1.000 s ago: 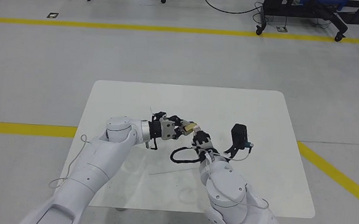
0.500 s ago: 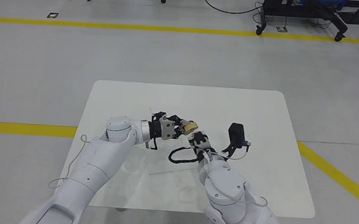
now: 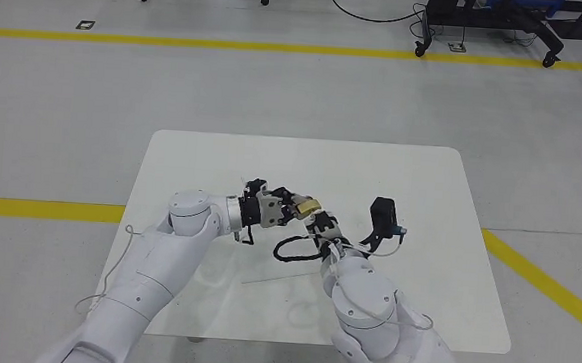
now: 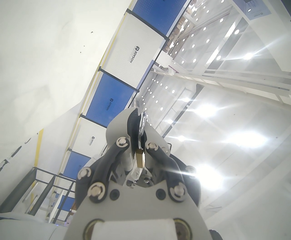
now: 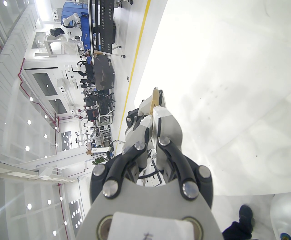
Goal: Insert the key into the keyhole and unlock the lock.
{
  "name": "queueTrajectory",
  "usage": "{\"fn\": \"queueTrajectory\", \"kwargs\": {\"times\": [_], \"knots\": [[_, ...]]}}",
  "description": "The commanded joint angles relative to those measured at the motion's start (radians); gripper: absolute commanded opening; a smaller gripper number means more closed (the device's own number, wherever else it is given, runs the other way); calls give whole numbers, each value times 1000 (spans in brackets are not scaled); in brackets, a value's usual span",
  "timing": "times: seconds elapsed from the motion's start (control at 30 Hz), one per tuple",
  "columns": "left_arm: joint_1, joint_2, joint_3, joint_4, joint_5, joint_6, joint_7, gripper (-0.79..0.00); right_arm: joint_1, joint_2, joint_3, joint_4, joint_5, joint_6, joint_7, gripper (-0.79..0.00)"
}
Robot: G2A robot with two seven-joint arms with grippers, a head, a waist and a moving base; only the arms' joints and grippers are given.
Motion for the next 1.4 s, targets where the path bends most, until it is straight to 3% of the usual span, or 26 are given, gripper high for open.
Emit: {"fn": "queueTrajectory", "kwargs": {"times": [0.0,0.03,0.07,0.1,0.17,0.2,0.23,0.3,0.67,0.8,0.9,1.03,1.07,1.1,1.2,1.23,1.37], "knots": [[8,2,-6,-11,-5,8,-3,-785,8,2,-5,4,11,0,-7,-785],[10,3,-8,-15,-7,11,-5,-785,11,3,-8,5,17,0,-11,-785],[12,4,-10,-17,-10,13,-6,-785,13,4,-8,5,21,0,-15,-686],[14,6,-14,-21,-10,14,-6,-785,16,4,-9,1,32,0,-23,-471],[17,7,-21,-24,-14,15,-4,-785,18,5,-9,-7,45,0,-32,-394],[20,8,-25,-25,-19,15,-3,-785,17,6,-7,-13,52,0,-38,-286],[23,9,-29,-26,-25,13,-1,-785,15,8,-4,-22,63,0,-44,-240],[26,9,-35,-27,-36,12,1,-785,9,11,2,-37,79,0,-49,0],[30,9,-39,-26,-49,9,3,-785,-17,20,44,-82,132,0,-49,0],[54,13,-33,-85,17,-34,87,-785,-17,20,44,-82,132,0,-49,0],[74,15,-36,-129,59,-139,109,-785,-75,21,130,-74,243,-130,80,0],[88,9,-36,-119,38,-307,53,-785,-178,31,321,-40,473,-262,332,-9],[85,7,-33,-108,36,-343,35,-785,-197,35,360,-24,505,-269,393,-37],[81,4,-29,-94,28,-370,19,-785,-212,39,394,-10,515,-274,433,-154],[65,-3,-20,-53,26,-446,1,-785,-258,47,454,-10,521,-309,523,-191],[60,-5,-19,-41,26,-468,-2,-785,-269,49,463,-15,504,-313,534,-366],[39,-11,-13,-4,33,-502,-13,-785,-316,51,488,-23,518,-381,602,-514]]}}
